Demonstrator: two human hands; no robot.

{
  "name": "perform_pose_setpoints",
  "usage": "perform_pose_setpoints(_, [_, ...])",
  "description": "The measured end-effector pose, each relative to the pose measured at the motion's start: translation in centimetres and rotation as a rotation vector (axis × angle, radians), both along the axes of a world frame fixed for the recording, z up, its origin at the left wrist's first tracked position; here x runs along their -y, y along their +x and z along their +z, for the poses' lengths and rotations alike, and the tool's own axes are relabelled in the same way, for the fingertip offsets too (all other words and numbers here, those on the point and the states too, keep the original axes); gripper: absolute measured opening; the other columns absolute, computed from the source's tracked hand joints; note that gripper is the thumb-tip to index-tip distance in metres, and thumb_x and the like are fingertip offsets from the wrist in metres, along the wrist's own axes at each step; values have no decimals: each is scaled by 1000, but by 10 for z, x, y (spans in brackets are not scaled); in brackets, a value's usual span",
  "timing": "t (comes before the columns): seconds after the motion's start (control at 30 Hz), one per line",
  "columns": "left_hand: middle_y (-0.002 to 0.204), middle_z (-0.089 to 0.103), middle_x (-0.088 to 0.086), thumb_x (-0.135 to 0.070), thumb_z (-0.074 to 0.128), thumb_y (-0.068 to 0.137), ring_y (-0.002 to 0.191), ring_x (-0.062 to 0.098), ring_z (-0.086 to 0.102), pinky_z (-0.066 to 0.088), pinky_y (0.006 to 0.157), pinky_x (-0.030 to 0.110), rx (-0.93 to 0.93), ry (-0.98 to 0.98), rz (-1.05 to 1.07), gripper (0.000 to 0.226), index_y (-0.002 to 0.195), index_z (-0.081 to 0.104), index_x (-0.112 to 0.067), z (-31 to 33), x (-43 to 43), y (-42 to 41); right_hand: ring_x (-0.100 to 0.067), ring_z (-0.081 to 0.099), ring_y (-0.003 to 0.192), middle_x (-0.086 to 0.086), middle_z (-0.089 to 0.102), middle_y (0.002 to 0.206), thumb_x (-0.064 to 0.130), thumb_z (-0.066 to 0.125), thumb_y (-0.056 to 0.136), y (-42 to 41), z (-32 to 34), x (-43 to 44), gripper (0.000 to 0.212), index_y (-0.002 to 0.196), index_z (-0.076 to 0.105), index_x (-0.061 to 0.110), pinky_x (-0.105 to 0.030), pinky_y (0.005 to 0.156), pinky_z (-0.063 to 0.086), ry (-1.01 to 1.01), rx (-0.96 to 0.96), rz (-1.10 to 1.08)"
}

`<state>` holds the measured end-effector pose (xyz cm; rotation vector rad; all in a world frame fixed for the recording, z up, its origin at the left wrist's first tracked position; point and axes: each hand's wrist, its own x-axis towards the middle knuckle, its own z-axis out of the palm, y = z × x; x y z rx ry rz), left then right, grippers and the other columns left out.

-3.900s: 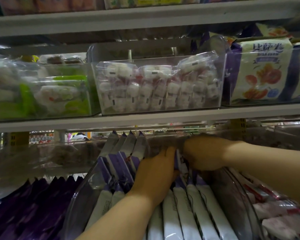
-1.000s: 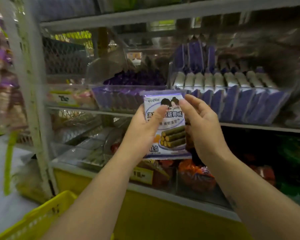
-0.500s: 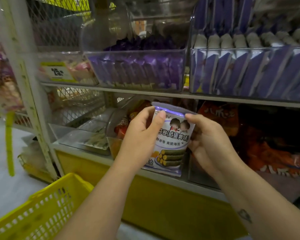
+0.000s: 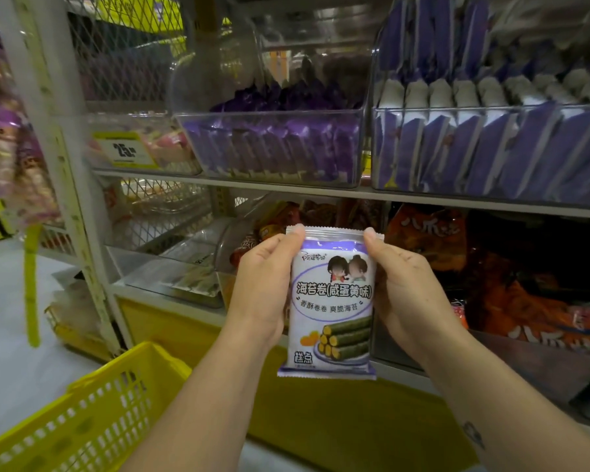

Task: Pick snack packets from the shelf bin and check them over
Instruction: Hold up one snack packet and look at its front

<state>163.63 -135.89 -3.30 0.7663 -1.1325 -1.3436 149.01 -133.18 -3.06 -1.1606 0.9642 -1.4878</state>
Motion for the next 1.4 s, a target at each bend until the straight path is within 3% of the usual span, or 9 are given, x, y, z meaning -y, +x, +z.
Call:
perform_pose_setpoints(0.27, [82,75,15,-28,59,94,70,23,73,57,57,30,-121,62,-5,22,89,71,-11,2,0,1,-28,70,100,-13,73,105,46,48,91,-3,0,4,44,94,76,13,-43,88,52,129,93,116])
perform_pose_setpoints(0.37, [82,74,17,-28,59,93,70,24,73,59,56,34,-194,113,39,23,93,69,-7,6,0,2,-22,68,104,-6,72,112,57,57,80,-9,4,-3,48,110,71,21,-37,84,56,139,-186,345])
perform_pose_setpoints(0.47, [93,75,18,-32,58,94,78,26,74,62,67,43,-254,200,9,31,107,67,-4,9,0,6,-27,67,106,-15,70,114,40,64,85,-14,5,-8,41,113,68,11,-36,88,57,214,-270,504])
perform_pose_setpoints(0.63, [116,71,9,-44,60,86,106,27,66,57,86,50,115,130,-287,43,122,65,-21,8,2,27,-27,70,98,-20,70,110,32,56,86,-23,5,-7,36,104,74,6,-35,85,58,257,-112,471])
perform_pose_setpoints(0.7, [120,70,5,-34,73,77,104,23,68,59,75,40,236,94,-469,55,129,56,-27,5,1,37,-28,69,102,-20,69,113,32,55,86,-26,6,-6,36,104,74,8,-35,83,58,266,-52,446])
perform_pose_setpoints(0.83, [123,68,-1,-7,73,79,109,20,67,56,78,28,307,27,-632,63,131,49,-33,-3,2,44,-30,66,110,-19,68,118,33,52,89,-27,5,-3,35,105,74,11,-35,83,57,278,66,413])
perform_pose_setpoints(1.03, [128,65,-1,3,68,80,113,21,65,55,82,26,324,-66,-639,70,133,47,-37,-4,2,47,-33,66,108,-23,67,117,31,55,84,-23,6,-3,38,99,75,3,-43,87,56,309,161,353])
perform_pose_setpoints(1.27, [128,65,1,1,71,79,111,23,67,57,83,30,357,-65,-576,69,131,48,-38,-3,4,50,-34,67,106,-24,67,115,31,58,80,-21,6,-4,47,117,62,1,-48,84,57,355,213,323])
perform_pose_setpoints(1.4, [138,53,-18,-18,66,88,122,11,58,49,100,38,438,-109,-350,58,134,47,-49,-2,5,48,-25,72,92,-16,72,109,32,61,77,-19,4,-3,46,115,64,6,-38,71,61,307,123,269])
